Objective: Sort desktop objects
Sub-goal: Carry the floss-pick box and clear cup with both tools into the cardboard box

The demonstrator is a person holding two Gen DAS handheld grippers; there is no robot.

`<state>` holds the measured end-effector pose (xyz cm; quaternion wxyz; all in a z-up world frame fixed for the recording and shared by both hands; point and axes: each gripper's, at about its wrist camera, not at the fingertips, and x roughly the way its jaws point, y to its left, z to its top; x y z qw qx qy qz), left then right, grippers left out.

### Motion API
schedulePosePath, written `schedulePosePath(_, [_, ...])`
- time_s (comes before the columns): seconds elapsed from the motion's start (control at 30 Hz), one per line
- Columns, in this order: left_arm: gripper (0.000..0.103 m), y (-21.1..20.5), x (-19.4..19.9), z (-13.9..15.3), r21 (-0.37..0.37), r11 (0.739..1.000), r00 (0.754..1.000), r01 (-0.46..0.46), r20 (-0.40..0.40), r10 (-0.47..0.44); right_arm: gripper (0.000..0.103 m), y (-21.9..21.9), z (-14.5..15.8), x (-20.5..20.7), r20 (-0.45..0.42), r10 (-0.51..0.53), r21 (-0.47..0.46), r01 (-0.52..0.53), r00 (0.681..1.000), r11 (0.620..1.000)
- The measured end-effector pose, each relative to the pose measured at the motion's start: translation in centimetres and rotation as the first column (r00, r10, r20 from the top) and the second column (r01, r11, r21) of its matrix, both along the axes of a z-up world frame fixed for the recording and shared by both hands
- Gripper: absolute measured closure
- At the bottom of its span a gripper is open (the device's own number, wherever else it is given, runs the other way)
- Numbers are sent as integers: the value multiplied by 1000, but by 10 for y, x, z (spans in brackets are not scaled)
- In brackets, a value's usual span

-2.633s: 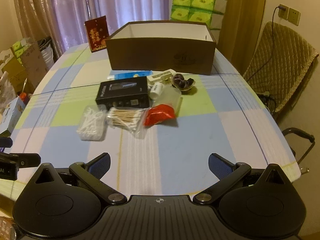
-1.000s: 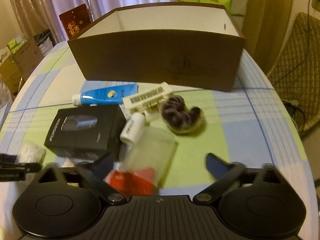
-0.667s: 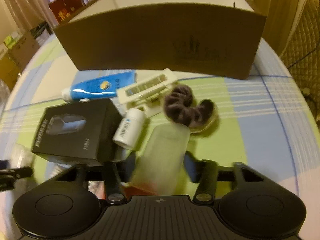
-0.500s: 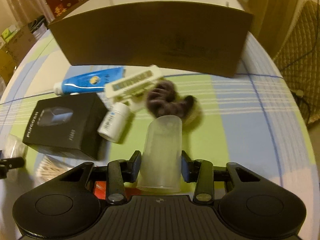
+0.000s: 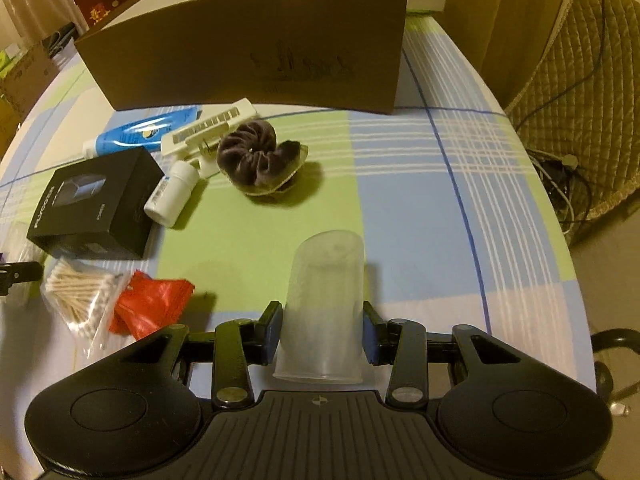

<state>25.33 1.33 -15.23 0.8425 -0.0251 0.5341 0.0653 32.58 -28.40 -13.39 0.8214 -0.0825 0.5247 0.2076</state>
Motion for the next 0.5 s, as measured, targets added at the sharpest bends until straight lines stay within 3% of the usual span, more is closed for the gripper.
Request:
schedulePosePath(0.17, [51, 2, -10, 13, -19, 1000, 1000, -11, 18, 12, 67, -5, 9, -5, 1, 7, 28, -7, 1000, 1000])
schedulePosePath(0.27, [51, 5, -15, 28, -19, 1000, 999, -21, 47, 22, 72, -5, 17, -5, 10, 20, 49, -20, 1000, 999])
schedulePosePath(0.5, [51, 6, -11, 67, -37, 999, 990, -20, 139, 25, 73, 8, 36, -3, 56, 77, 91, -82, 995, 992])
